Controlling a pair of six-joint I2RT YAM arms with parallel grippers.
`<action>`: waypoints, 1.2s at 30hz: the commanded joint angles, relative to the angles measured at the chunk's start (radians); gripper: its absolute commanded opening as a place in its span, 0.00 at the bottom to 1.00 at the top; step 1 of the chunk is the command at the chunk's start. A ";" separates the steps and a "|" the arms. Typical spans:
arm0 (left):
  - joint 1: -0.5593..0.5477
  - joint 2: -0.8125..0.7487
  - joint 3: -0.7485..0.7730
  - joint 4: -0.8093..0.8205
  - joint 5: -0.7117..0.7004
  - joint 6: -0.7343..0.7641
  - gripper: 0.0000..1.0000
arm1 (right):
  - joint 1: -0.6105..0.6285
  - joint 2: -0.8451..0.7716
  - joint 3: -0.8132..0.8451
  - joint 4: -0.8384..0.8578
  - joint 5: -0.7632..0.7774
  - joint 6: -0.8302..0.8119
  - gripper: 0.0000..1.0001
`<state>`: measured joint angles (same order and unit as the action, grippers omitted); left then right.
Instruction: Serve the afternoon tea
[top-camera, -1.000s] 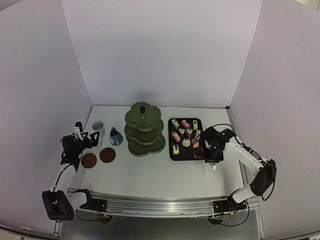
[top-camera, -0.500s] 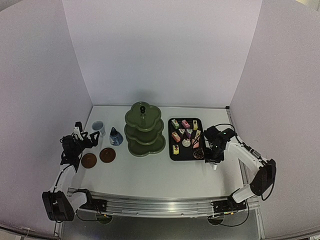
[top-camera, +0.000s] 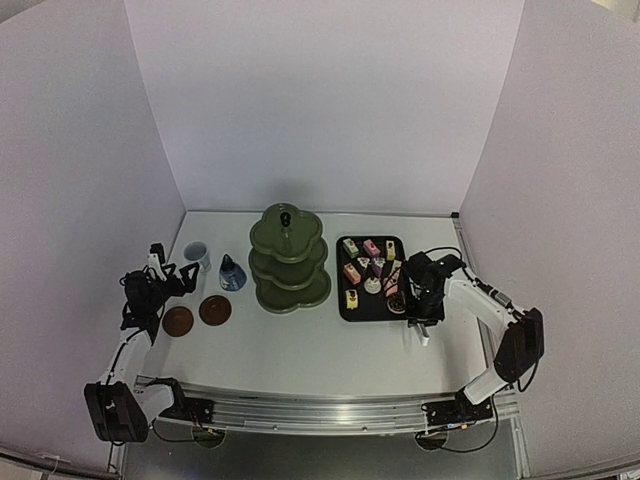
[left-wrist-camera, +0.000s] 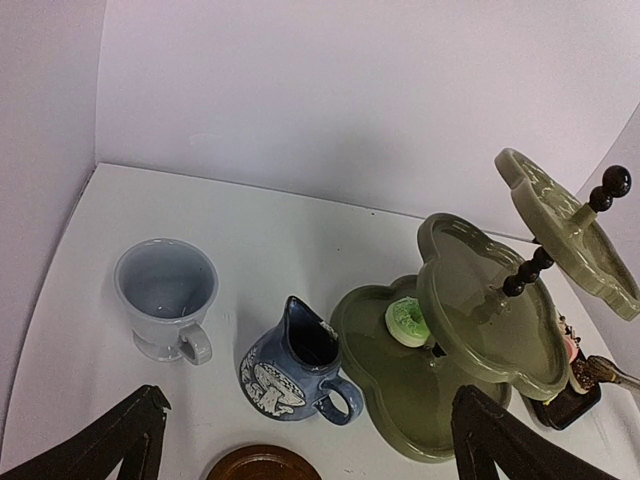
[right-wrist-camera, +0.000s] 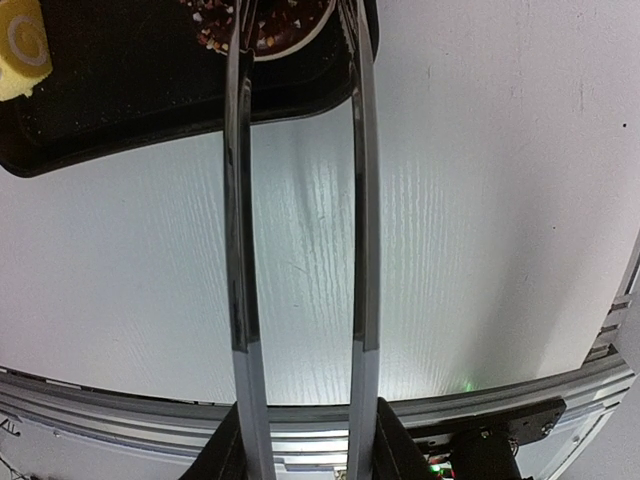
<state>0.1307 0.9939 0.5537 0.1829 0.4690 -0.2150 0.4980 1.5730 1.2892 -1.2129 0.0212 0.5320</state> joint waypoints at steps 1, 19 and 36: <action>-0.002 -0.002 0.018 0.014 0.007 0.007 1.00 | -0.003 0.007 0.054 -0.029 0.001 -0.007 0.33; -0.003 0.000 0.002 0.030 0.011 -0.007 1.00 | -0.013 0.012 0.116 -0.104 0.017 0.027 0.34; -0.003 -0.008 -0.006 0.031 0.003 -0.004 1.00 | -0.025 0.069 0.077 -0.018 -0.092 0.011 0.31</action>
<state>0.1307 0.9993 0.5537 0.1837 0.4690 -0.2138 0.4763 1.6260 1.3696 -1.2594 -0.0195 0.5461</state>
